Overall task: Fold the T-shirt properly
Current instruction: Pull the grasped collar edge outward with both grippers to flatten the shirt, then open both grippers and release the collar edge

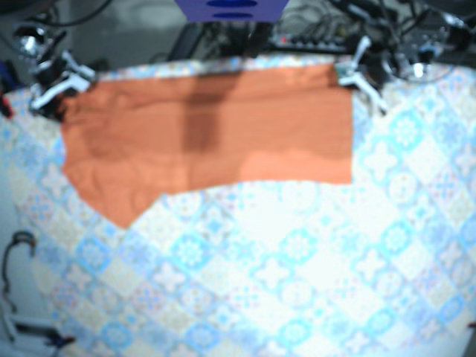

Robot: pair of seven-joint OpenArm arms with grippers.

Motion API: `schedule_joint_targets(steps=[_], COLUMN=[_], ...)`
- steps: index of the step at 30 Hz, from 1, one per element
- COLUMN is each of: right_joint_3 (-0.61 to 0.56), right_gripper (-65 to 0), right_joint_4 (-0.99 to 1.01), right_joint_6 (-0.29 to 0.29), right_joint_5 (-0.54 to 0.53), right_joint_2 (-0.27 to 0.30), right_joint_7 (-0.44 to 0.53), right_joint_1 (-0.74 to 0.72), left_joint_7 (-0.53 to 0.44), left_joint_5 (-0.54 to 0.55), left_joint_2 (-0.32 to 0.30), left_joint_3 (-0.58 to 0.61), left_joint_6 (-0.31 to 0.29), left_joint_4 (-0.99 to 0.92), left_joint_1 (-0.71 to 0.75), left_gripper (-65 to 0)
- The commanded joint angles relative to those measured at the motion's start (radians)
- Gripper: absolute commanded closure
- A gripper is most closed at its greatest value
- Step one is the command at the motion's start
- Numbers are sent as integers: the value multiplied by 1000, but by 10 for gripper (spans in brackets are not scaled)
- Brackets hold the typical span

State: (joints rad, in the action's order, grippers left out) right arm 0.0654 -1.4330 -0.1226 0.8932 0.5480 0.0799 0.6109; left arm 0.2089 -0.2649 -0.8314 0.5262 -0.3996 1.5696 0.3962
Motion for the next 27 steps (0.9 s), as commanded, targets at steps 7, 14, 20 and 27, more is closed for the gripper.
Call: schedule_joint_targets(steps=[7, 14, 20, 27], right_joint_3=[9, 9, 34, 46], right_gripper=[-468, -468, -468, -468], right_joint_4=[-21, -56, -105, -107], right_joint_6=[16, 16, 16, 16], right_joint_5=[2, 2, 2, 2], right_joint_2=[17, 17, 17, 19], right_joint_7=[-1, -1, -2, -2], right_joint_1=[4, 4, 4, 4], left_joint_7=[111, 111, 111, 111], left_joint_5=[-44, -44, -44, -44], left_joint_2=[-16, -16, -16, -18], left_joint_3=[-4, -4, -4, -16], left_joint_6=[-5, -5, -5, -5], left_joint_4=[-24, -22, -21, -18], left_joint_1=[2, 2, 2, 2], left_gripper=[0, 0, 0, 0])
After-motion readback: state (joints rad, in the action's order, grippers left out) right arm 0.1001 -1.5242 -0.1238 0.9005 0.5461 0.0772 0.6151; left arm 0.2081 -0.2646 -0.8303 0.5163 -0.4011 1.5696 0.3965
